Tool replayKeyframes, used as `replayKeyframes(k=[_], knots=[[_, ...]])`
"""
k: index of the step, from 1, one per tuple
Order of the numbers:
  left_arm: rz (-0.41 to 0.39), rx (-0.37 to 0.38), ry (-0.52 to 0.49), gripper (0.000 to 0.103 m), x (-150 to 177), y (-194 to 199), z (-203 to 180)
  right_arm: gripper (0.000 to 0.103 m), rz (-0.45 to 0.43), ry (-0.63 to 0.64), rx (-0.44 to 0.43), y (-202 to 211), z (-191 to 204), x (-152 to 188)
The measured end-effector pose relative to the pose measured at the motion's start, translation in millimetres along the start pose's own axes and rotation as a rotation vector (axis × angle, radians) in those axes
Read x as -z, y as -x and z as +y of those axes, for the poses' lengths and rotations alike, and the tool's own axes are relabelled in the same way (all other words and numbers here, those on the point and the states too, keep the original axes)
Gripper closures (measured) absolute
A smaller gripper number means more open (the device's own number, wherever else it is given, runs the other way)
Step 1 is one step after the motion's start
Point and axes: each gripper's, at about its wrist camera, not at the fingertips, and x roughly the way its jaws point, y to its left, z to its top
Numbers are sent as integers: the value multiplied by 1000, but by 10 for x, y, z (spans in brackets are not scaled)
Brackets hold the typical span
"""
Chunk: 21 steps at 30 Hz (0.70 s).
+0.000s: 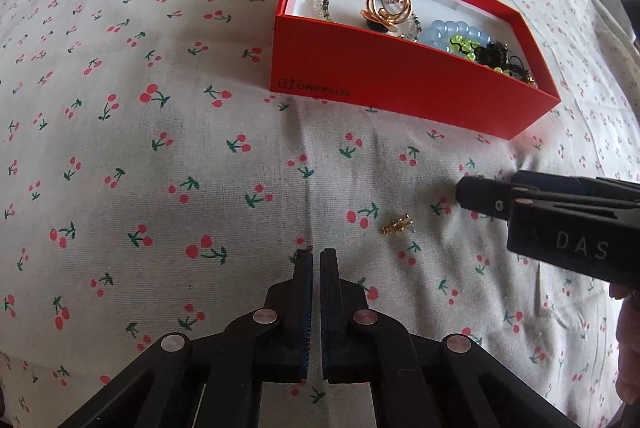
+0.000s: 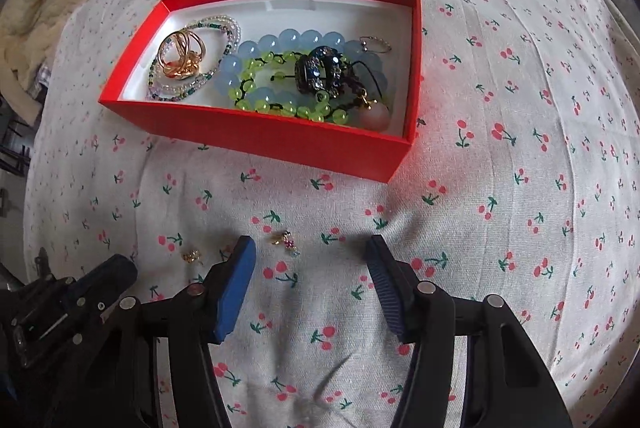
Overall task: Organize jewelry
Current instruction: 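Grasp a small gold earring with the left tool while the right tool grasps the other gold earring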
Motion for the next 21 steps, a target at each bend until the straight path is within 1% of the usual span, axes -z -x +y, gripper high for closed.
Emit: replayKeyframes(k=[4, 6, 7, 8, 10, 11, 14, 19, 21], knots=[[10, 14, 11, 103, 7, -11, 38, 65, -12, 15, 15, -39, 93, -38], [8, 23, 15, 103, 12, -3, 60, 70, -13, 34, 19, -62, 146, -51], [10, 29, 15, 103, 9, -2, 64, 75, -13, 46, 22, -63, 162, -54], [10, 33, 16, 100, 6, 0, 68, 84, -13, 57, 21, -64, 168, -62], [12, 47, 19, 93, 2, -1, 72, 92, -9, 74, 13, -73, 201, -70], [15, 55, 23, 89, 0, -3, 73, 92, -10, 79, 14, -75, 208, -74], [26, 80, 37, 83, -24, -26, 60, 92, -24, 71, 11, -56, 226, -73], [40, 99, 60, 83, -76, -77, -37, 92, -66, 83, 6, 152, 148, -10], [44, 120, 67, 83, -102, -102, -84, 92, -74, 87, -1, 208, 126, -9]])
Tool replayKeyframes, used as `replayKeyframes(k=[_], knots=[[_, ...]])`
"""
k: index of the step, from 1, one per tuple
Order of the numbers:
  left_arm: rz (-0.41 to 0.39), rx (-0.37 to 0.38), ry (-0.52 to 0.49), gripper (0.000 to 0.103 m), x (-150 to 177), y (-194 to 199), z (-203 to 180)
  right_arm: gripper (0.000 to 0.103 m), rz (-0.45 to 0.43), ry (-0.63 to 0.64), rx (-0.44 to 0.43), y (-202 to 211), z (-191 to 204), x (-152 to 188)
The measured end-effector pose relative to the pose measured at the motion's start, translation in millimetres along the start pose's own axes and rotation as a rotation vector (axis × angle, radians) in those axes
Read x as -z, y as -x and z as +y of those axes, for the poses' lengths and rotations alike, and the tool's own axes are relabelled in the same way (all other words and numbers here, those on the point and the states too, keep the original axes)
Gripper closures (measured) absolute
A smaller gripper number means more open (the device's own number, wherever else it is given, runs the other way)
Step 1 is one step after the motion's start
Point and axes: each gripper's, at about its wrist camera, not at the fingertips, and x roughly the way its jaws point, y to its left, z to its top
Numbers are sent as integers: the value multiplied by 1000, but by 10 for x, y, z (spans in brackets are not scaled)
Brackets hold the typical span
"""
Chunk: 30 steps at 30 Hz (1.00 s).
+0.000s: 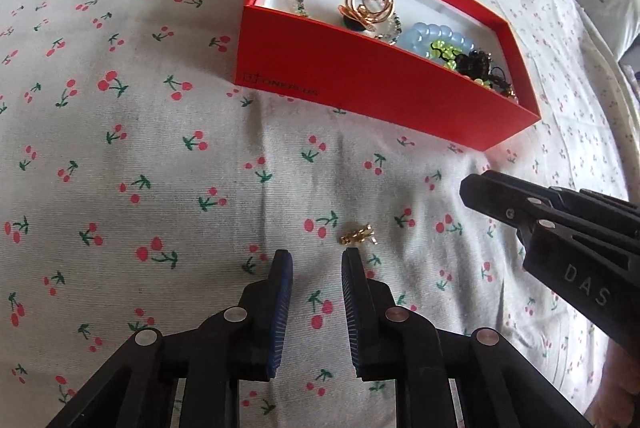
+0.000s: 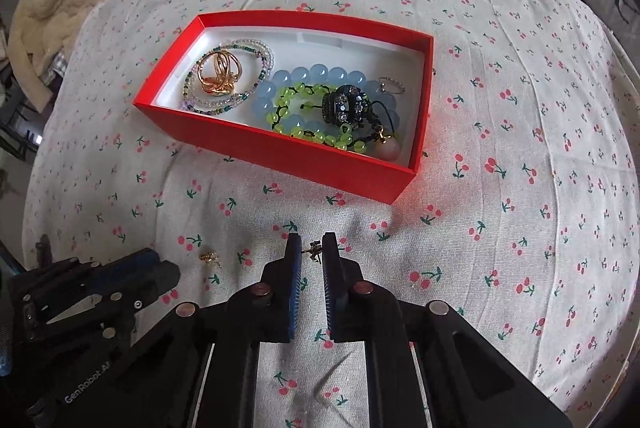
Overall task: Organize jewelry
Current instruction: 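Grasp a small gold earring with the left tool while the right tool grasps the other gold earring, then carry both held earrings with both tools over the red box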
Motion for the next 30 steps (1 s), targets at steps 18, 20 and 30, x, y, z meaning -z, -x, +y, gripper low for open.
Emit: replayKeyframes(k=[18, 20, 30], knots=[[-1, -65, 16, 93, -173, -322, -329, 92, 34, -62, 0, 126, -504, 147], [-3, -74, 20, 96, -182, -326, -320, 92, 35, -65, -1, 127, -526, 150], [-16, -75, 18, 96, -200, -253, -310, 92, 26, -68, -14, 174, -522, 163]])
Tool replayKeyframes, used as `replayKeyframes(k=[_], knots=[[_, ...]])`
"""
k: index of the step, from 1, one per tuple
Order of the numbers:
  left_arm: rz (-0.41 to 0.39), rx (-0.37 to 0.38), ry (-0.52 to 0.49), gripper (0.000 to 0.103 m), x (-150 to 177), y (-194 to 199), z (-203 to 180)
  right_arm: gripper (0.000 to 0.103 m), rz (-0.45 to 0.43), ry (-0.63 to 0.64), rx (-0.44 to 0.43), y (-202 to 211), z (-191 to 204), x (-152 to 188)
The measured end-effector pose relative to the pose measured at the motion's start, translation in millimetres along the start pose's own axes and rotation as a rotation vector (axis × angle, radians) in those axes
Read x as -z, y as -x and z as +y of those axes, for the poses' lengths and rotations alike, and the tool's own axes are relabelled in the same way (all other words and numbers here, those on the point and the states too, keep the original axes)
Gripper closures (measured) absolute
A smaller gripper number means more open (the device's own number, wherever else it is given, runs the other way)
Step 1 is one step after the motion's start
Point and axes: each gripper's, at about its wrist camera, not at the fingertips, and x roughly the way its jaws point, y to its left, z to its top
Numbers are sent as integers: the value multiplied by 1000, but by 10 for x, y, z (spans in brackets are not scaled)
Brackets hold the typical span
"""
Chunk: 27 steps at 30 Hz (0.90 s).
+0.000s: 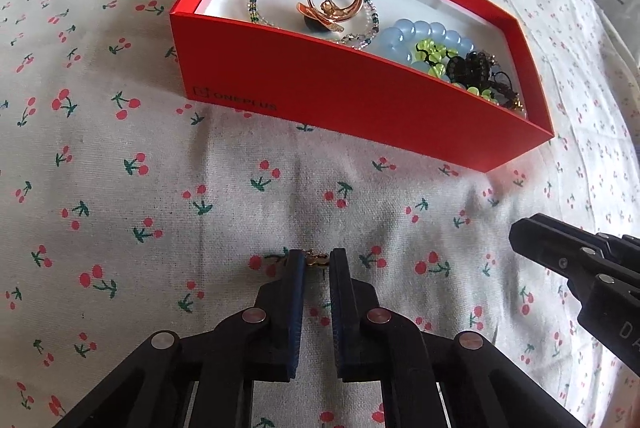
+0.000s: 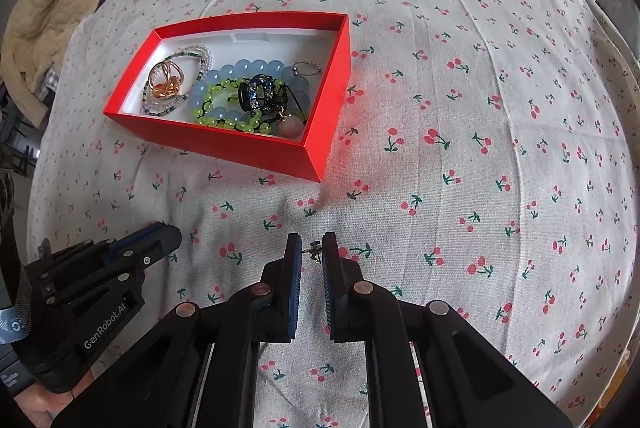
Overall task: Organize jewelry
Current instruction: 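Carry both held earrings with both tools over the red box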
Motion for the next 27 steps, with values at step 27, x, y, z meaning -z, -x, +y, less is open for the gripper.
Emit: replayKeyframes(k=[27], knots=[[-238, 73, 37, 96, -542, 592, 247, 92, -190, -44, -112, 351, 160, -306]])
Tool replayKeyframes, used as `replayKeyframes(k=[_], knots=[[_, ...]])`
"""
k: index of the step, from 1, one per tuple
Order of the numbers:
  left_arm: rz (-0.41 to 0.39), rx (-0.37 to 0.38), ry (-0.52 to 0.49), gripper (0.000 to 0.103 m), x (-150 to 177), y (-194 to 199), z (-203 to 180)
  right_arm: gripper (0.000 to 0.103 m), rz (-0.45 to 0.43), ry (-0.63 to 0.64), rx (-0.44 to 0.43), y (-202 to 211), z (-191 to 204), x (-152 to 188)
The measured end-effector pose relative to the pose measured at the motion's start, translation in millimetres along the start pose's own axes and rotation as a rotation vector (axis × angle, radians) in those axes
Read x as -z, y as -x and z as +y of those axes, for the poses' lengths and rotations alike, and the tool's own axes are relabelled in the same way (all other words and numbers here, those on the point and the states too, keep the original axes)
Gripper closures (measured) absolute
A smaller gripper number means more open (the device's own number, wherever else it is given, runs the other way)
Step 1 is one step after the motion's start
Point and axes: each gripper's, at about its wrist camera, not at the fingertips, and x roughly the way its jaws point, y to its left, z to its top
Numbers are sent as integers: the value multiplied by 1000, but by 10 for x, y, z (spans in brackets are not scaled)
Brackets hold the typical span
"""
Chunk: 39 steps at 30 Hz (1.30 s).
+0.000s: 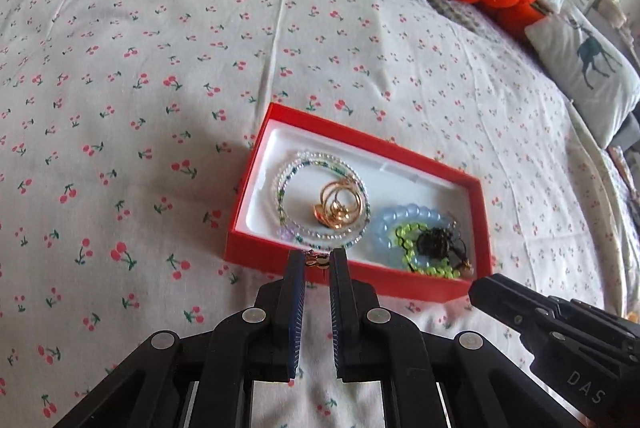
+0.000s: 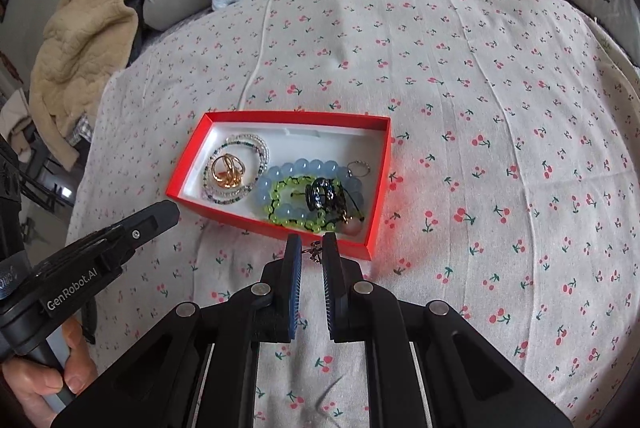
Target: Organize jewelry
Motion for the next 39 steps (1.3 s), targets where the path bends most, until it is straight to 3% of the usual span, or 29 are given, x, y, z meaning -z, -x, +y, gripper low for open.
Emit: replayKeyframes(k=[8, 19, 22, 26, 33, 37, 39], knots=[[-21, -53, -16, 96, -132, -224, 19, 92, -47, -1, 17, -159, -5, -207], [-17, -26, 9, 95, -202, -375, 59, 91, -66, 3, 4, -349, -75, -349], [-13, -30, -1, 85, -196, -358, 22, 90, -60, 4, 9, -340, -64, -367], [-16, -37, -12, 73, -172, -290, -11, 80, -68, 2, 10, -259, -69, -361], [-25, -58, -32, 55, -53, -56, -28, 71, -68, -6, 17, -60, -99, -269], [-3, -93, -54, 53, 89, 58, -55, 49, -58, -17, 25, 80, -123, -151], [5, -117, -70, 43, 180, 116, -83, 47, -51, -14, 28, 158, -125, -79]])
